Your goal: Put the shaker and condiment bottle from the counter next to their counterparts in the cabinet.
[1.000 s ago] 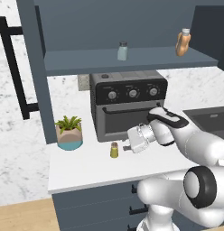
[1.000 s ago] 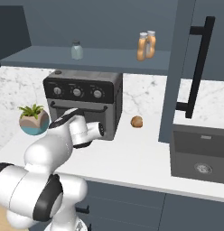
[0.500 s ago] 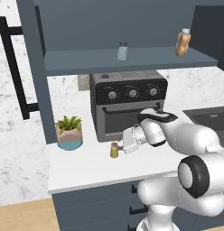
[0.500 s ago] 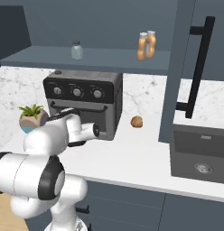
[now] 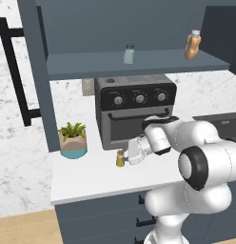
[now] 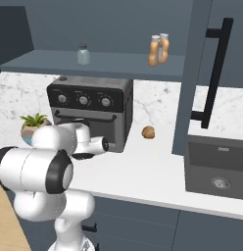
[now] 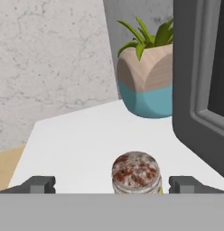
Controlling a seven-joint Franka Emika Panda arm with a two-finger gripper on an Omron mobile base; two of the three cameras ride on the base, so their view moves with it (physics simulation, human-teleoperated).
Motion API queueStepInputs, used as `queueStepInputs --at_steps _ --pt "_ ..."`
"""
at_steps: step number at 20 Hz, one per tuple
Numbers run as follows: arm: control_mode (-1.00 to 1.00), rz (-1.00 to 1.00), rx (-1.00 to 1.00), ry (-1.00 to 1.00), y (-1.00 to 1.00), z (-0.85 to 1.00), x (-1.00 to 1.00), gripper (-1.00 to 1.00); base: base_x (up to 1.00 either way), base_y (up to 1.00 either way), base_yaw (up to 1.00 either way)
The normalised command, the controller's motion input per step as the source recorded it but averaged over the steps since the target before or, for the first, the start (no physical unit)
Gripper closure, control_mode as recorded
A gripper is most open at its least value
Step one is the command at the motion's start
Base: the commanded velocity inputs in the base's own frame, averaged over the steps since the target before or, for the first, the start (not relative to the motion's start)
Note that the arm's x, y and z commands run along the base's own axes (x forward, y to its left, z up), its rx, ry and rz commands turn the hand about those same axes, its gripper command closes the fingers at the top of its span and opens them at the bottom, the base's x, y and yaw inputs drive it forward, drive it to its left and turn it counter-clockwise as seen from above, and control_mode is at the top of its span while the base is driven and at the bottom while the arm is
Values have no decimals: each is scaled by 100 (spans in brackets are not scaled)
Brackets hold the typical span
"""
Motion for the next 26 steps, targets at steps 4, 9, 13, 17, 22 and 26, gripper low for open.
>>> queueStepInputs --at_steps 4,9,13,17,22,26 --pt "-100 0 -1 -2 0 -12 20 -100 0 0 0" --pt "-100 0 0 -3 0 -1 17 -100 0 0 0" --pt "-100 0 0 -1 0 -4 3 -100 0 0 0" --pt "-100 0 0 0 12 -6 2 -100 0 0 0" --pt "-100 0 0 0 10 -2 7 -100 0 0 0" --pt "-100 0 0 0 0 -2 3 -100 0 0 0"
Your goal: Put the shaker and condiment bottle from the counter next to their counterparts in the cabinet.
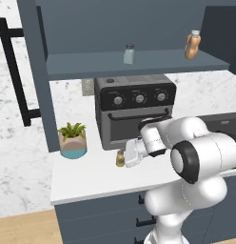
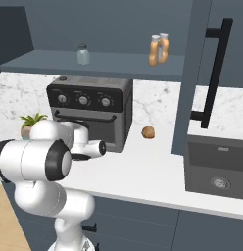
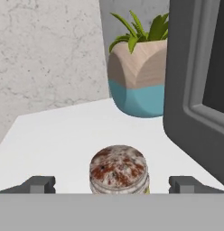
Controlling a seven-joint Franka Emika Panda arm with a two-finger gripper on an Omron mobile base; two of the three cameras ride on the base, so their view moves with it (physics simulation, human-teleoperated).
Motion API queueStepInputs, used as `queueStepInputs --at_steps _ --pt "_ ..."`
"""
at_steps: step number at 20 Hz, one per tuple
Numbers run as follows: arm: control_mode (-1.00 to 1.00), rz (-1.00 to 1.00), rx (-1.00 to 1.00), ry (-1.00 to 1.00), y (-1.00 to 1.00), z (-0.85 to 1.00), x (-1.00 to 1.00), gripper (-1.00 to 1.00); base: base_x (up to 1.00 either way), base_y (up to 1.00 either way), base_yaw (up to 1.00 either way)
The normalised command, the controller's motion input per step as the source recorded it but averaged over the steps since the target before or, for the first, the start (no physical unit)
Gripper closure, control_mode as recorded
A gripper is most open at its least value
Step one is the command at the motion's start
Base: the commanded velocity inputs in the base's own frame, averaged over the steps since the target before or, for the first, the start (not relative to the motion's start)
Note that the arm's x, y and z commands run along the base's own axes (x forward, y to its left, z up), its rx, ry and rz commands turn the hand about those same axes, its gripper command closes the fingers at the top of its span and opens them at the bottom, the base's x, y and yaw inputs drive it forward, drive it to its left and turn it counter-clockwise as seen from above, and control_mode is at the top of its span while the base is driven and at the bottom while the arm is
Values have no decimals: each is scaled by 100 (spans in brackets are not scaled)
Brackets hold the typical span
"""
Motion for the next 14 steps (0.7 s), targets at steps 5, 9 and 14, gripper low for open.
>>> queueStepInputs --at_steps 5,9,14 --pt "-100 0 0 0 2 -5 2 100 0 0 0" --pt "-100 0 0 0 1 0 1 100 0 0 0" --pt "-100 0 0 0 4 7 -5 100 0 0 0"
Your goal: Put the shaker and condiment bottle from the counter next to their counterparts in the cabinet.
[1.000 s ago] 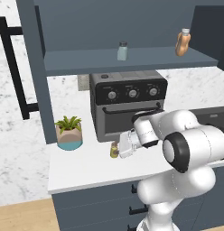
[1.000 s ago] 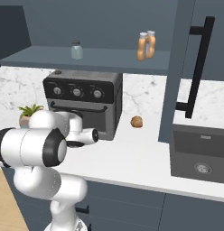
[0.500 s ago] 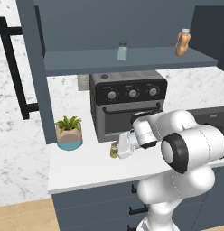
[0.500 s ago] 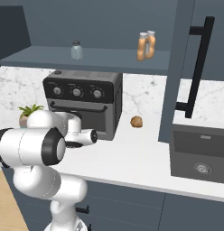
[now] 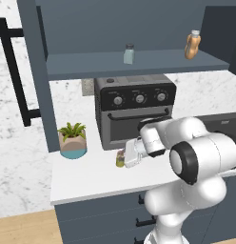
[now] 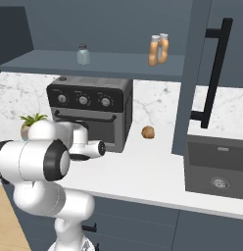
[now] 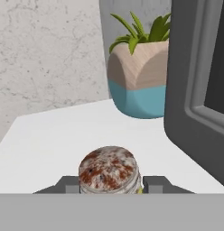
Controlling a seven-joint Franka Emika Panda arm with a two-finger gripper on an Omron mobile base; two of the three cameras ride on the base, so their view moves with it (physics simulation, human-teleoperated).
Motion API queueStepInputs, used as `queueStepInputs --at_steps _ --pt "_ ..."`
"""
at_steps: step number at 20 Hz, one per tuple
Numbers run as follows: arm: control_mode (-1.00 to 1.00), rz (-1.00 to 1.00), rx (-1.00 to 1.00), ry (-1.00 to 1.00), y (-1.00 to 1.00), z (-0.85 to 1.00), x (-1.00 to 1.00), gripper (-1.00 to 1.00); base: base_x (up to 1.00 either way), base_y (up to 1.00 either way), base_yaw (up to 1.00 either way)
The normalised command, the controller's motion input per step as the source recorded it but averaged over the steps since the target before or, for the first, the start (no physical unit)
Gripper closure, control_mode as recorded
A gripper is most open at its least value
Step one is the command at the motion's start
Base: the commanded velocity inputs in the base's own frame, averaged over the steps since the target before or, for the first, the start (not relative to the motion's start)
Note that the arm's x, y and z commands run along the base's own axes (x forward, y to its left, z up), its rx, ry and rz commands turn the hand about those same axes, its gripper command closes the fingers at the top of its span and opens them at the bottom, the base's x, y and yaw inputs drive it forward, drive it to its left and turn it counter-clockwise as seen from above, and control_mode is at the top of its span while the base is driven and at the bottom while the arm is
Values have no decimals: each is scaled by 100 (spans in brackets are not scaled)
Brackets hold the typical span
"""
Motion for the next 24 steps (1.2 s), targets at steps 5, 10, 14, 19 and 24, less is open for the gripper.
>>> queueStepInputs --at_steps 5,10,14,19,24 --pt "-100 0 2 -1 0 46 -52 100 0 0 0" --pt "-100 0 2 -2 0 58 -89 100 0 0 0" --pt "-100 0 3 0 0 74 -87 100 0 0 0" --pt "-100 0 1 0 -5 85 -64 100 0 0 0" --pt "-100 -2 0 0 -13 78 -60 100 0 0 0"
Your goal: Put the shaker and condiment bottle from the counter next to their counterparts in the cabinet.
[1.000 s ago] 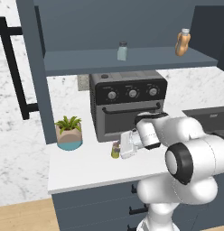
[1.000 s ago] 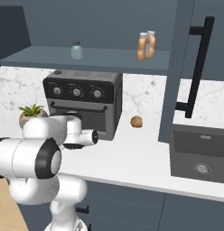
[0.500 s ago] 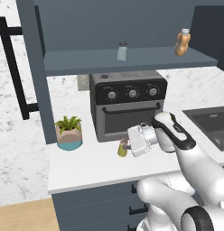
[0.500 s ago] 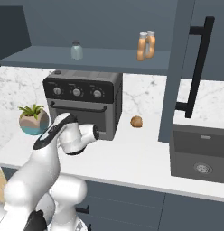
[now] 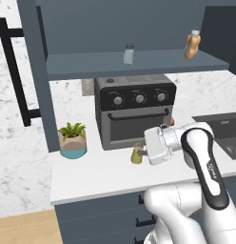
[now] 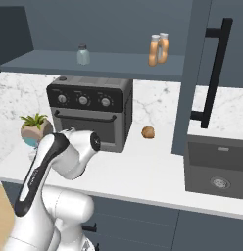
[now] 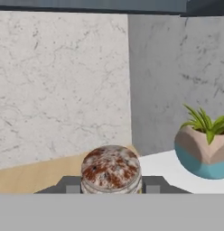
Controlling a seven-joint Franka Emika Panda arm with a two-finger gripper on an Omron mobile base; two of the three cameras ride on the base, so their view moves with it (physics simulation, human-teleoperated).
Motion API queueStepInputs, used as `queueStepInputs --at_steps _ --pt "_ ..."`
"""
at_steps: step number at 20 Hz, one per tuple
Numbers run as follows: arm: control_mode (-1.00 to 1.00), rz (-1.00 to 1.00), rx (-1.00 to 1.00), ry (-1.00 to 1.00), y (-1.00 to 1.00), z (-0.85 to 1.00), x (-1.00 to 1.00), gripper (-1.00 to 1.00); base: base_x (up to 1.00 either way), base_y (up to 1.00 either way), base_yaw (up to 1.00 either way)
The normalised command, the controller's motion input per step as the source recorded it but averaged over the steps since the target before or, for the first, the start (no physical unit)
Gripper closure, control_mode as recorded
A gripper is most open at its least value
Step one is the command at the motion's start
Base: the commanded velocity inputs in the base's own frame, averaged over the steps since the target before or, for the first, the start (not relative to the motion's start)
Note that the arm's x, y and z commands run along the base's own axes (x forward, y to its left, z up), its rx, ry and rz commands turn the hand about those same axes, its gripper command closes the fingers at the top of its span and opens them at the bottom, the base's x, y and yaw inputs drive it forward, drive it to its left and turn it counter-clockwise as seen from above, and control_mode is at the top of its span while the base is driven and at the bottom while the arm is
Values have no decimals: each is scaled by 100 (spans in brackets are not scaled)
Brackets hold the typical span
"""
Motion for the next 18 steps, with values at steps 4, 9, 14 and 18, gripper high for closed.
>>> queueStepInputs --at_steps 4,9,14,18 --pt "-100 -10 0 0 -19 92 -37 100 0 0 0" --pt "-100 -16 0 0 -22 95 -16 100 0 0 0" --pt "-100 -27 -1 2 -18 89 0 100 0 0 0" --pt "-100 -32 -2 3 -17 93 4 100 0 0 0"
